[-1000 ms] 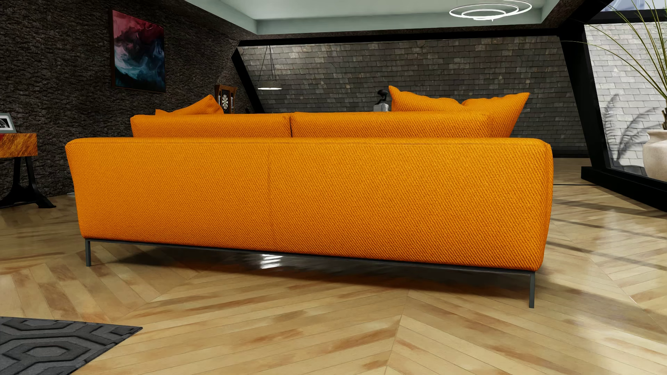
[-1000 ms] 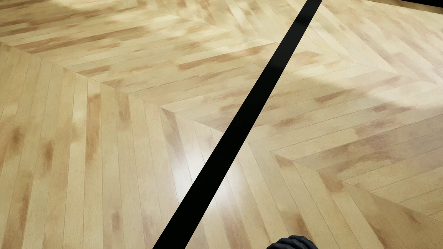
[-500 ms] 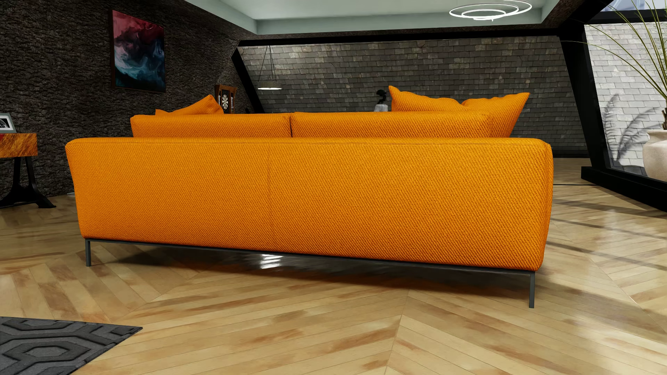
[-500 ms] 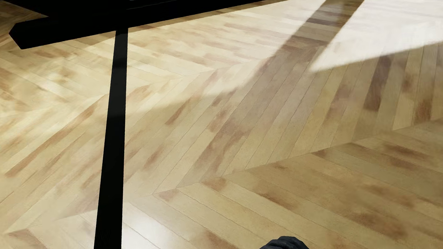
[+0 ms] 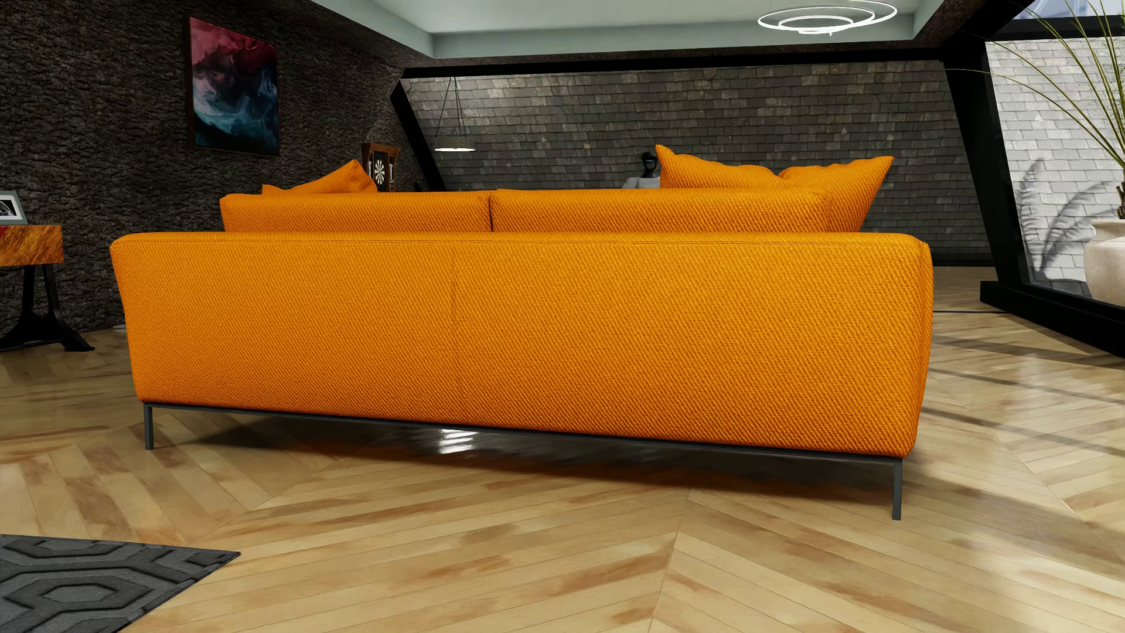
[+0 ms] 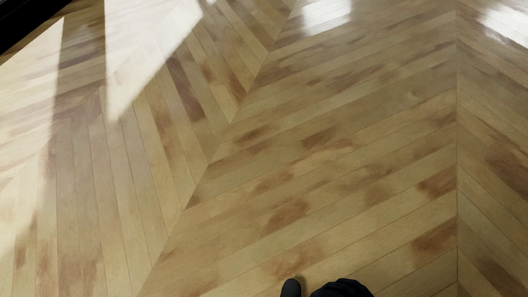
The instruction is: Move towards the sofa
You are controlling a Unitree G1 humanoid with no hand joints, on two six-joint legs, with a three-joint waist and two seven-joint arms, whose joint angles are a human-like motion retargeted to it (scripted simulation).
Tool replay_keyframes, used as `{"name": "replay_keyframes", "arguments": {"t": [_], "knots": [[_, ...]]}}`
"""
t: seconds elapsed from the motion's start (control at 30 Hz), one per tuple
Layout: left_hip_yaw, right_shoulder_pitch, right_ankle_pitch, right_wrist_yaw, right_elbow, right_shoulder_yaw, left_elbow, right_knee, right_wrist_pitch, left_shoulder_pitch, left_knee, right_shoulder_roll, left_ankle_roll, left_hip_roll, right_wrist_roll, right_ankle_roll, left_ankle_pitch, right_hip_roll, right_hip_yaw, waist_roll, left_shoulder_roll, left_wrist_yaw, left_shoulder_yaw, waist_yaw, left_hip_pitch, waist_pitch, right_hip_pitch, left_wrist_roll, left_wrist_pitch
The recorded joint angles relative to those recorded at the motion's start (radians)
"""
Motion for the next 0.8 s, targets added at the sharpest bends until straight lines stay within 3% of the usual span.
{"name": "replay_keyframes", "arguments": {"t": [0.07,0.13,0.2,0.23,0.27,0.3,0.37,0.43,0.5,0.57,0.63,0.73,0.8], "knots": [[0.065,0.0,0.024,0.0,0.03,-0.016,-0.006,0.022,0.0,-0.005,0.003,0.001,0.075,0.045,0.021,0.03,0.116,-0.003,0.057,-0.021,-0.018,-0.009,0.019,-0.005,0.038,-0.009,0.051,0.004,-0.005],[0.151,0.004,0.099,0.0,0.09,-0.052,-0.014,0.104,-0.004,-0.01,0.044,0.019,0.105,0.066,0.011,0.101,0.043,-0.021,0.074,-0.06,-0.036,0.002,0.034,0.001,0.078,-0.018,0.065,0.028,-0.023],[0.238,0.017,0.227,0.002,0.128,-0.059,-0.019,0.278,-0.009,-0.02,0.086,-0.003,0.132,0.07,-0.023,0.383,-0.039,-0.041,0.026,-0.099,-0.038,-0.017,0.02,0.019,0.115,-0.024,0.015,-0.002,-0.027],[0.295,0.015,0.309,0.006,0.136,-0.047,-0.019,0.427,-0.019,-0.026,0.115,-0.035,0.142,0.08,-0.029,0.39,-0.082,-0.044,-0.104,-0.114,-0.047,-0.03,0.019,0.043,0.128,-0.025,-0.048,-0.015,-0.027],[0.358,0.001,0.436,0.006,0.139,-0.02,-0.024,0.583,-0.029,-0.029,0.142,-0.07,0.151,0.091,-0.02,0.39,-0.124,-0.095,-0.243,-0.129,-0.056,-0.035,0.025,0.073,0.141,-0.023,-0.146,-0.019,-0.027],[0.413,-0.02,0.515,0.001,0.136,0.014,-0.028,0.708,-0.034,-0.033,0.155,-0.092,0.158,0.095,0.001,0.39,-0.158,-0.168,-0.305,-0.147,-0.064,-0.031,0.035,0.095,0.159,-0.022,-0.238,-0.013,-0.03],[0.485,-0.051,0.355,0.0,0.104,0.043,-0.022,0.862,-0.02,-0.043,0.177,-0.097,0.166,0.081,0.036,0.391,-0.221,-0.346,-0.371,-0.186,-0.074,-0.012,0.046,0.113,0.195,-0.019,-0.388,-0.003,-0.045],[0.508,-0.048,0.233,0.0,0.076,0.044,0.002,0.881,0.0,-0.036,0.203,-0.111,0.17,0.058,0.016,0.378,-0.282,-0.421,-0.368,-0.215,-0.072,-0.027,0.033,0.101,0.234,-0.016,-0.497,-0.045,-0.061],[0.512,-0.032,0.119,0.001,0.047,0.027,0.011,0.788,0.017,-0.022,0.216,-0.122,0.169,0.048,-0.012,0.362,-0.334,-0.438,-0.355,-0.227,-0.067,-0.047,0.02,0.083,0.276,-0.012,-0.592,-0.091,-0.06],[0.494,-0.004,0.083,0.001,0.02,-0.015,0.003,0.607,0.033,-0.021,0.2,-0.094,0.163,0.045,-0.033,0.257,-0.365,-0.506,-0.407,-0.227,-0.058,-0.042,-0.001,0.064,0.323,-0.007,-0.664,-0.103,-0.048],[0.463,0.019,0.122,0.0,0.026,-0.067,-0.001,0.339,0.029,-0.013,0.17,-0.044,0.155,0.045,-0.051,0.165,-0.384,-0.56,-0.493,-0.22,-0.052,-0.038,-0.002,0.046,0.372,-0.004,-0.689,-0.092,-0.052],[0.41,0.042,0.235,0.0,0.045,-0.115,-0.005,-0.094,0.01,-0.001,0.103,0.001,0.141,0.057,-0.083,0.222,-0.39,-0.503,-0.42,-0.197,-0.047,-0.037,-0.004,0.03,0.46,-0.011,-0.642,-0.108,-0.043],[0.376,0.023,0.368,0.001,0.038,-0.124,-0.013,-0.081,-0.015,0.025,0.096,0.015,0.122,0.076,-0.11,0.248,-0.391,-0.493,-0.432,-0.181,-0.043,-0.046,0.016,0.029,0.52,-0.018,-0.608,-0.13,-0.027]]}}
